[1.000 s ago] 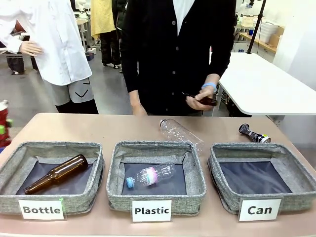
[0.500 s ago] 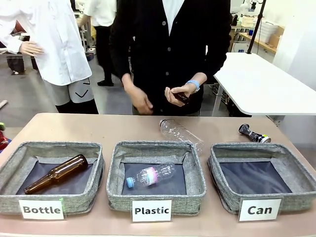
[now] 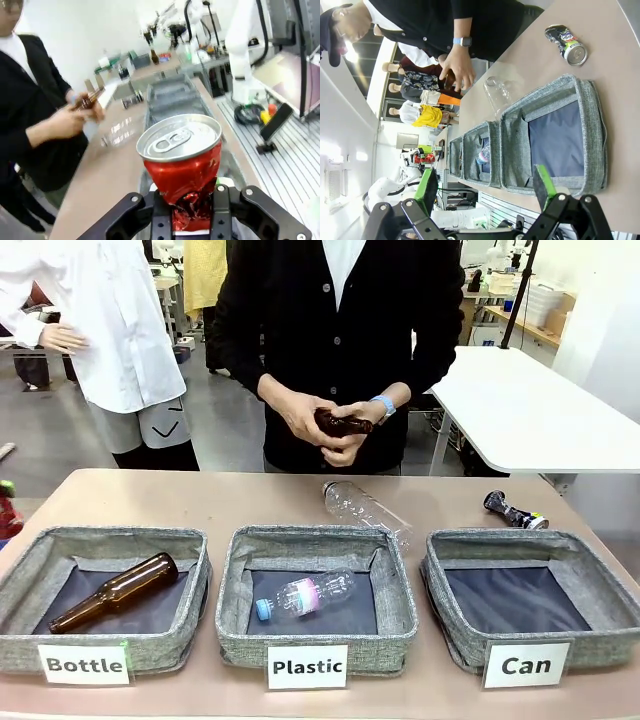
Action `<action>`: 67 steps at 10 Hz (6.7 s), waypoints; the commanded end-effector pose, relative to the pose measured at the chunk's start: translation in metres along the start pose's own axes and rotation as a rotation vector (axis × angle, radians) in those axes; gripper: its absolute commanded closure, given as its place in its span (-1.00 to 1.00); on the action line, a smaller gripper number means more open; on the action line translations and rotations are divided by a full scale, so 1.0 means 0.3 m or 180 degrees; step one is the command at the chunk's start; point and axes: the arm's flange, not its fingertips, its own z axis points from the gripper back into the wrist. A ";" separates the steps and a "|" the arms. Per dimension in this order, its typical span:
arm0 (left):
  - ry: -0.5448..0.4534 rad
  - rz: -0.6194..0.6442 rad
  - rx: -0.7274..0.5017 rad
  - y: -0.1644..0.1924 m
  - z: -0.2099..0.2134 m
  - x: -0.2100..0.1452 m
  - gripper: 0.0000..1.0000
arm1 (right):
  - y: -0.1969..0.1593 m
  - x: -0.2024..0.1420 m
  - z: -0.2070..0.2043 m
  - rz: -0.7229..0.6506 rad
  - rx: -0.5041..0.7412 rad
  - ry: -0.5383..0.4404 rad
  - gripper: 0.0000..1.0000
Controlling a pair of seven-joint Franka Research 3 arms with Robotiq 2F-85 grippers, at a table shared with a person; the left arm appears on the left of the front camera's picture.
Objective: Sort the can waste into the basket.
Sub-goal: Pick up the can waste from the table and place it in the right Fabric basket.
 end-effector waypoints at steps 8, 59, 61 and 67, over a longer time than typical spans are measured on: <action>0.0524 -0.0140 0.0353 -0.319 0.292 0.249 0.47 | 0.001 0.010 0.003 0.0081 0.0076 -0.0049 -1.00; 0.2159 -0.0429 -0.0867 0.329 -2.479 0.256 -1.00 | 0.004 -0.016 0.260 0.0003 -0.0594 -0.0080 -1.00; 0.2108 -0.0454 -0.0861 0.311 -2.475 0.271 -1.00 | 0.004 -0.016 0.260 0.0003 -0.0594 -0.0080 -1.00; 0.1658 -0.0122 -0.1042 0.195 -2.051 0.588 -0.90 | 0.003 -0.012 0.190 -0.0061 -0.0514 0.0052 -1.00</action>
